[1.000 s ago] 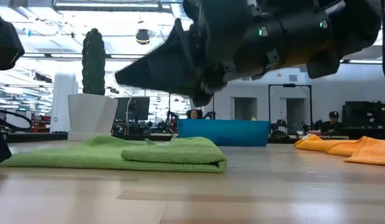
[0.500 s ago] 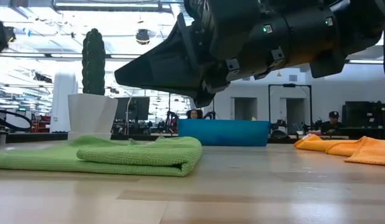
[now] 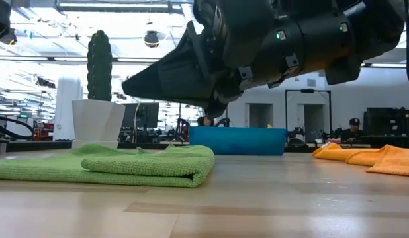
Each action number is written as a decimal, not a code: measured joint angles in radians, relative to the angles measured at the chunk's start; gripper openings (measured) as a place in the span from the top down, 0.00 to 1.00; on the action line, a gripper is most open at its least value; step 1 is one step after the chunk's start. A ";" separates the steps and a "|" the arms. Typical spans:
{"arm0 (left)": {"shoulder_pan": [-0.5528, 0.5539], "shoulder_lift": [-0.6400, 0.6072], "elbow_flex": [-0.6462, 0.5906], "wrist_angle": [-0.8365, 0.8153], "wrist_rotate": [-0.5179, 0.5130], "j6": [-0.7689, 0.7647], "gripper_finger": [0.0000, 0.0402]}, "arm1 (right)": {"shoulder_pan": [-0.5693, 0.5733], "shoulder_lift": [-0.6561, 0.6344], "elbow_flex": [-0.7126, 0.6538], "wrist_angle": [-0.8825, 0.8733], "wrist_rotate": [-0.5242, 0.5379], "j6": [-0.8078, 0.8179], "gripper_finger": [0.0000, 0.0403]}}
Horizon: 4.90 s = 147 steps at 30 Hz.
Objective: Fold microfiber towels
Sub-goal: Fold the green microfiber cloth
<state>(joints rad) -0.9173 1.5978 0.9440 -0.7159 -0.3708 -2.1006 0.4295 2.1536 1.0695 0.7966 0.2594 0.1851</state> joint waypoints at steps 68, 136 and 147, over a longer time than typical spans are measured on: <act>0.166 0.044 0.040 0.063 0.159 0.084 1.00 | 0.015 0.185 0.062 0.025 -0.019 0.087 0.95; 0.572 0.172 0.258 0.399 0.377 0.938 1.00 | 0.153 -0.133 -0.015 -0.666 0.189 0.312 0.95; 0.582 0.224 0.264 0.510 0.472 0.952 1.00 | 0.136 -0.078 -0.009 -0.594 0.215 0.293 0.94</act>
<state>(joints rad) -0.3355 1.8217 1.2083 -0.2055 0.1012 -1.1483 0.5657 2.0753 1.0604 0.2027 0.4742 0.4780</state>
